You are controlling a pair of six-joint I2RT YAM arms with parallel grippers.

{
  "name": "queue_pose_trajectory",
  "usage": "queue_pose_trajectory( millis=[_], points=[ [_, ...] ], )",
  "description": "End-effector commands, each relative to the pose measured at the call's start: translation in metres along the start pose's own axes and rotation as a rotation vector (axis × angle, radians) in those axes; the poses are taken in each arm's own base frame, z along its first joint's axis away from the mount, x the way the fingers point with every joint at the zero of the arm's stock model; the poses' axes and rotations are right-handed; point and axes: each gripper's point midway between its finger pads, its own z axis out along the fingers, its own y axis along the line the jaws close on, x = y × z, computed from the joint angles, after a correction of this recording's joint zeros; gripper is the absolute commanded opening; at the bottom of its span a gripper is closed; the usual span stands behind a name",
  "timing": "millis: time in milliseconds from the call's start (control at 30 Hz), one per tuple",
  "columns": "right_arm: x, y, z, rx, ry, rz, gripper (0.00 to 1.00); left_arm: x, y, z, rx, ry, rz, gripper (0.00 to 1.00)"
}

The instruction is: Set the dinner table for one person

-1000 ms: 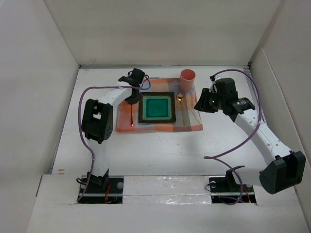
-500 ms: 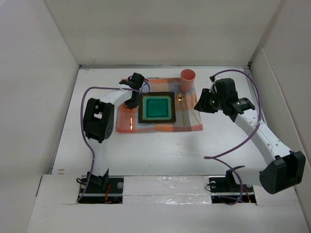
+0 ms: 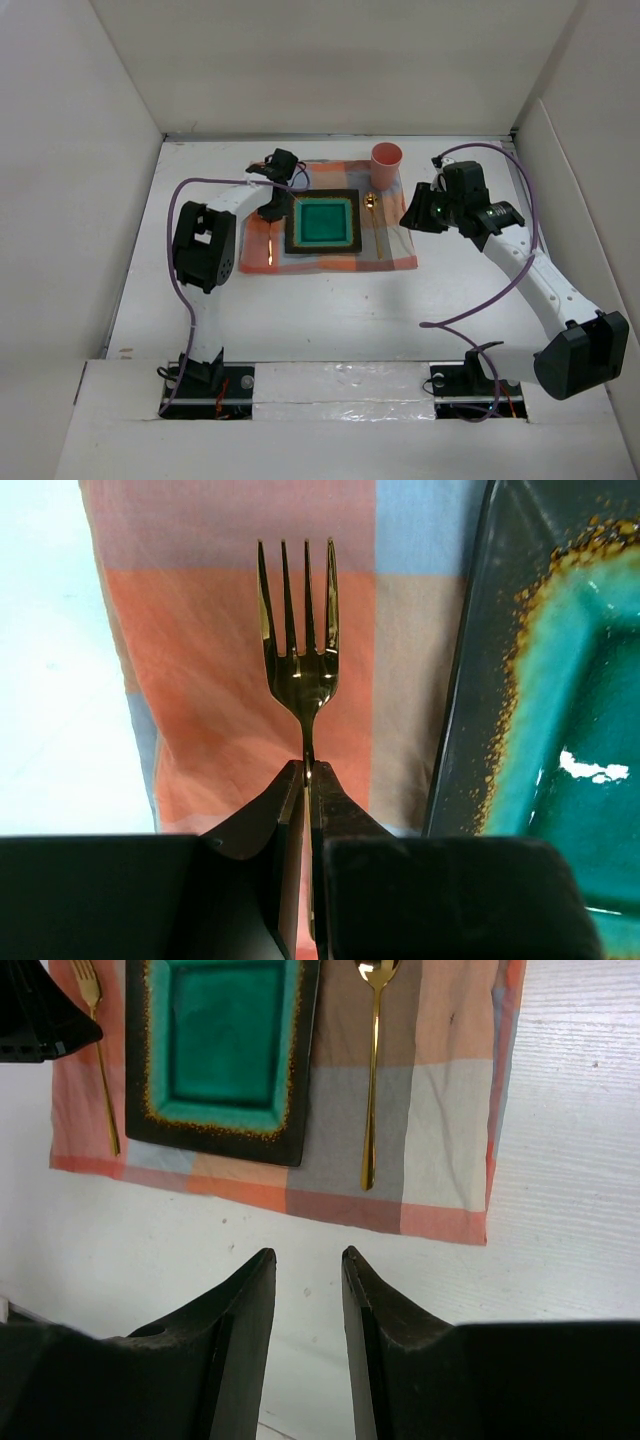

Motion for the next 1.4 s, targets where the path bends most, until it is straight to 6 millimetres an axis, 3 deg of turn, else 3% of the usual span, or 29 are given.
queue_pose_trajectory(
  millis=[0, 167, 267, 367, 433, 467, 567, 600, 667, 700, 733, 767, 800, 867, 900, 933, 967, 1000, 1067, 1100, 1167, 1200, 1233, 1267, 1300, 1333, 1367],
  points=[
    [-0.01, 0.005, -0.005, -0.011, -0.041, -0.022, 0.39, -0.015, -0.002, -0.002, -0.006, -0.033, 0.006, 0.0],
    [-0.009, 0.009, -0.005, -0.021, -0.038, -0.027, 0.39, -0.016, 0.0, -0.001, -0.024, -0.045, 0.0, 0.0],
    [-0.009, 0.008, -0.006, -0.015, -0.036, -0.032, 0.42, -0.02, 0.004, -0.002, -0.044, -0.054, -0.003, 0.06],
    [-0.013, 0.008, -0.009, -0.005, -0.047, -0.036, 0.46, -0.024, 0.004, -0.008, -0.038, -0.064, -0.012, 0.2],
    [-0.02, 0.013, -0.014, -0.015, -0.062, -0.039, 0.51, -0.038, 0.004, -0.03, -0.007, -0.111, -0.035, 0.37],
    [-0.02, 0.013, -0.014, -0.017, -0.061, -0.039, 0.53, -0.038, 0.004, -0.03, -0.007, -0.112, -0.035, 0.37],
    [-0.031, 0.022, -0.022, -0.04, -0.084, -0.042, 0.67, -0.067, 0.004, -0.072, 0.048, -0.211, -0.084, 0.54],
    [-0.034, 0.023, -0.024, -0.041, -0.092, -0.042, 0.7, -0.079, 0.007, -0.094, 0.067, -0.261, -0.107, 0.59],
    [-0.046, 0.03, -0.033, -0.048, -0.122, -0.045, 0.79, -0.096, 0.011, -0.125, 0.094, -0.332, -0.149, 0.61],
    [-0.052, 0.033, -0.037, -0.055, -0.136, -0.048, 0.81, -0.106, 0.016, -0.151, 0.119, -0.388, -0.175, 0.62],
    [-0.065, 0.041, -0.05, -0.06, -0.163, -0.053, 0.89, -0.116, 0.022, -0.184, 0.158, -0.461, -0.207, 0.63],
    [-0.065, 0.041, -0.05, -0.06, -0.163, -0.054, 0.89, -0.117, 0.022, -0.184, 0.16, -0.462, -0.211, 0.63],
    [-0.069, 0.043, -0.054, -0.059, -0.172, -0.053, 0.91, -0.12, 0.03, -0.215, 0.19, -0.523, -0.24, 0.65],
    [-0.082, 0.049, -0.069, -0.059, -0.202, -0.059, 0.94, -0.118, 0.034, -0.238, 0.237, -0.575, -0.277, 0.68],
    [-0.084, 0.053, -0.074, -0.064, -0.21, -0.065, 0.92, -0.117, 0.041, -0.271, 0.294, -0.639, -0.327, 0.71],
    [-0.087, 0.055, -0.081, -0.063, -0.221, -0.071, 1.0, -0.11, 0.036, -0.276, 0.351, -0.654, -0.337, 0.71],
    [-0.093, 0.056, -0.088, -0.055, -0.241, -0.076, 1.0, -0.106, 0.042, -0.284, 0.368, -0.677, -0.366, 0.71],
    [-0.107, 0.062, -0.107, -0.059, -0.301, -0.079, 1.0, -0.1, 0.054, -0.317, 0.418, -0.746, -0.421, 0.72],
    [-0.122, 0.048, -0.133, 0.041, -0.399, -0.048, 1.0, -0.09, 0.077, -0.328, 0.406, -0.792, -0.49, 0.75],
    [-0.132, 0.045, -0.161, 0.054, -0.496, -0.032, 1.0, -0.081, 0.093, -0.356, 0.418, -0.858, -0.522, 0.8],
    [-0.143, 0.026, -0.193, 0.13, -0.638, 0.019, 1.0, -0.067, 0.124, -0.368, 0.316, -0.903, -0.589, 0.84],
    [-0.145, 0.017, -0.206, 0.156, -0.693, 0.038, 1.0, -0.055, 0.14, -0.387, 0.302, -0.948, -0.615, 0.87],
    [-0.14, 0.01, -0.223, 0.165, -0.766, 0.056, 1.0, -0.046, 0.154, -0.386, 0.243, -0.953, -0.64, 0.88],
    [-0.139, 0.002, -0.23, 0.198, -0.803, 0.08, 1.0, -0.034, 0.163, -0.396, 0.237, -0.977, -0.653, 0.89],
    [-0.135, -0.003, -0.231, 0.209, -0.817, 0.087, 1.0, -0.027, 0.167, -0.392, 0.219, -0.971, -0.66, 0.89],
    [-0.128, -0.009, -0.226, 0.218, -0.815, 0.095, 1.0, -0.015, 0.166, -0.371, 0.184, -0.921, -0.661, 0.89],
    [-0.124, -0.012, -0.22, 0.222, -0.805, 0.11, 1.0, -0.006, 0.166, -0.364, 0.186, -0.905, -0.664, 0.89]
  ],
)
